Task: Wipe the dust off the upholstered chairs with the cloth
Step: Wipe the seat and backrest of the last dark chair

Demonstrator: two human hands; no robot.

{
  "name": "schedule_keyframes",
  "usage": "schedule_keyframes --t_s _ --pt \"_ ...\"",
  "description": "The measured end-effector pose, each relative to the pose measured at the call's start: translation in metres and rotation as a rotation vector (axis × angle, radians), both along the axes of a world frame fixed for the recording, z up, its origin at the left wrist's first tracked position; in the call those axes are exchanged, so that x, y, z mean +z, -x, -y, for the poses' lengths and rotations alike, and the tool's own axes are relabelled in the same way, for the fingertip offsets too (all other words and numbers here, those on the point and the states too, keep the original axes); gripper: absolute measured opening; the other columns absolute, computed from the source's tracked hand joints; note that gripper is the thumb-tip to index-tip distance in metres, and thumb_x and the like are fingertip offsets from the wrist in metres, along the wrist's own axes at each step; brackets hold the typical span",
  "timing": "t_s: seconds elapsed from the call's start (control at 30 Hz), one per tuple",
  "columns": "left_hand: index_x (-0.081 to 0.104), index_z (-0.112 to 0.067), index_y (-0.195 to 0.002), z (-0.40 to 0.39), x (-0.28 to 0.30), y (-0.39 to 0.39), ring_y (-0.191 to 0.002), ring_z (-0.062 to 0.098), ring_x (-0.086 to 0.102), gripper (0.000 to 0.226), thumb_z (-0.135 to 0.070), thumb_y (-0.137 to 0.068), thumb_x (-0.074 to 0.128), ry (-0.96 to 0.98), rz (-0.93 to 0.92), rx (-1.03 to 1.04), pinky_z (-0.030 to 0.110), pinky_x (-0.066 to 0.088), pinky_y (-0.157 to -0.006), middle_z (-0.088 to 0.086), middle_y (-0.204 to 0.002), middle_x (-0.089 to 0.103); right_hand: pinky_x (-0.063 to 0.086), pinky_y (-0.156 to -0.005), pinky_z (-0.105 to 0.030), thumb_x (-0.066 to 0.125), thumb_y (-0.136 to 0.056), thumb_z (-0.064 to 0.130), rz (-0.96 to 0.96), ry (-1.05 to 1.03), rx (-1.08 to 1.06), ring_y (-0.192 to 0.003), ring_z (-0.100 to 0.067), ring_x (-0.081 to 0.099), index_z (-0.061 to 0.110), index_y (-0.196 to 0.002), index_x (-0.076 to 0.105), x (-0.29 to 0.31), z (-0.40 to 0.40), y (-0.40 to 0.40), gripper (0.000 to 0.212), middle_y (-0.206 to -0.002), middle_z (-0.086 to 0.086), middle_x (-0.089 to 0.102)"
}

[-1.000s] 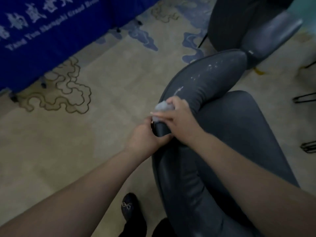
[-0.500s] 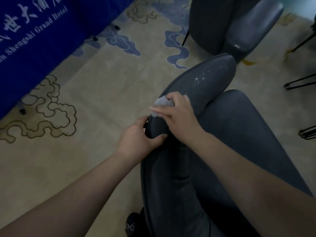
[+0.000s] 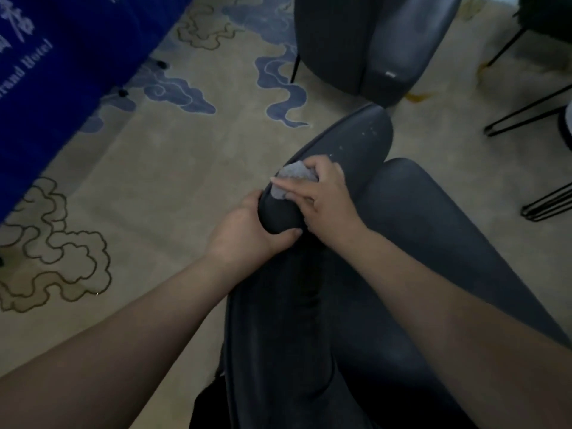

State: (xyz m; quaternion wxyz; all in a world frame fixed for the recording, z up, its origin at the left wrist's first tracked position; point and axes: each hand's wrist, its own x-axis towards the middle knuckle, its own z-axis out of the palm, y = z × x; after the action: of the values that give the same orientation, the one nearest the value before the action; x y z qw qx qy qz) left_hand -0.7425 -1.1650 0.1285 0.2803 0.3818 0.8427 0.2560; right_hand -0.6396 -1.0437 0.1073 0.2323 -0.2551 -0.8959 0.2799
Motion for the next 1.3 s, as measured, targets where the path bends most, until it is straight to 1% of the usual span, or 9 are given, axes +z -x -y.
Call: schedule_keyframes --t_s 0.2,0.3,0.43,0.7,0.8,0.9,1.0,1.13,1.3 --pt "0.046 -0.024 -0.125 -0.06 -0.003 0.016 -0.1 0.018 0.061 0.077 -0.051 -0.061 0.079 0.025 0.009 -0.164 0.022 0.041 -0.074 -0.004 -0.111 0.062 0.026 -0.098 -0.01 0.062 -0.09 0.015 -0.116 0.23 -0.486 -0.112 -0.02 0.041 0.027 -0.112 0.07 -0.013 -0.089 0.012 0.026 -0.112 0.001 0.042" --pt "0.045 -0.024 -0.125 -0.101 -0.005 0.02 -0.101 0.017 0.06 0.08 -0.053 -0.058 0.08 0.053 0.021 -0.257 0.029 0.05 -0.08 -0.004 -0.115 0.061 0.031 -0.103 -0.015 0.061 -0.091 0.015 -0.172 0.291 -0.565 -0.113 -0.018 0.042 0.029 -0.113 0.068 -0.017 -0.098 0.013 0.028 -0.112 0.002 0.039" --pt "0.043 -0.027 -0.123 -0.117 -0.014 0.016 -0.092 0.016 0.061 0.08 -0.058 -0.058 0.076 0.02 -0.025 -0.241 0.026 0.042 -0.065 -0.009 -0.104 0.06 0.03 -0.103 -0.007 0.057 -0.094 0.012 -0.278 0.416 -0.669 -0.113 -0.016 0.046 0.026 -0.118 0.066 -0.022 -0.096 0.004 0.03 -0.112 0.0 0.036" --pt "0.034 -0.026 -0.14 -0.117 -0.02 0.016 -0.096 0.018 0.063 0.09 -0.055 -0.064 0.073 0.028 -0.06 -0.262 0.034 0.052 -0.077 -0.004 -0.116 0.063 0.045 -0.095 -0.03 0.061 -0.09 0.008 -0.252 0.118 -0.456 -0.103 -0.027 0.048 0.03 -0.119 0.065 -0.034 -0.058 -0.003 0.036 -0.11 -0.003 0.042" --pt "0.029 -0.025 -0.143 -0.116 -0.018 0.016 -0.102 0.021 0.061 0.098 -0.065 -0.063 0.071 0.073 -0.142 -0.267 0.033 0.05 -0.078 -0.001 -0.124 0.06 0.041 -0.093 -0.022 0.061 -0.089 0.01 -0.186 0.084 -0.518 -0.102 -0.019 0.046 0.027 -0.118 0.066 -0.038 -0.107 -0.002 0.033 -0.113 -0.012 0.047" --pt "0.027 -0.027 -0.143 -0.119 -0.019 0.016 -0.105 0.023 0.06 0.1 -0.068 -0.062 0.068 0.104 -0.155 -0.262 0.034 0.049 -0.081 0.0 -0.129 0.056 0.036 -0.093 -0.005 0.059 -0.092 0.013 -0.337 0.396 -0.777 -0.103 -0.01 0.048 0.018 -0.119 0.065 -0.033 -0.169 0.004 0.028 -0.111 -0.003 0.042" --pt "0.026 -0.027 -0.144 -0.119 -0.018 0.016 -0.105 0.021 0.059 0.101 -0.07 -0.062 0.066 0.123 -0.166 -0.257 0.031 0.048 -0.079 -0.002 -0.128 0.056 0.03 -0.088 0.004 0.054 -0.095 0.012 -0.349 0.457 -0.832 -0.104 -0.01 0.047 0.021 -0.122 0.064 -0.033 -0.186 0.006 0.03 -0.11 -0.001 0.037" --pt "0.029 -0.026 -0.142 -0.118 -0.016 0.014 -0.101 0.023 0.061 0.099 -0.069 -0.061 0.067 0.127 -0.202 -0.255 0.034 0.05 -0.078 0.0 -0.122 0.06 0.037 -0.101 -0.015 0.054 -0.095 0.017 -0.333 0.397 -0.755 -0.104 -0.017 0.045 0.036 -0.124 0.059 -0.036 -0.128 0.008 0.035 -0.109 -0.001 0.035" --pt "0.032 -0.028 -0.14 -0.12 -0.015 0.016 -0.101 0.022 0.061 0.096 -0.067 -0.06 0.069 0.121 -0.171 -0.244 0.036 0.051 -0.077 -0.002 -0.122 0.059 0.042 -0.1 -0.033 0.056 -0.092 0.012 -0.272 0.214 -0.627 -0.105 -0.028 0.046 0.024 -0.122 0.063 -0.037 -0.106 0.012 0.033 -0.109 -0.008 0.041"
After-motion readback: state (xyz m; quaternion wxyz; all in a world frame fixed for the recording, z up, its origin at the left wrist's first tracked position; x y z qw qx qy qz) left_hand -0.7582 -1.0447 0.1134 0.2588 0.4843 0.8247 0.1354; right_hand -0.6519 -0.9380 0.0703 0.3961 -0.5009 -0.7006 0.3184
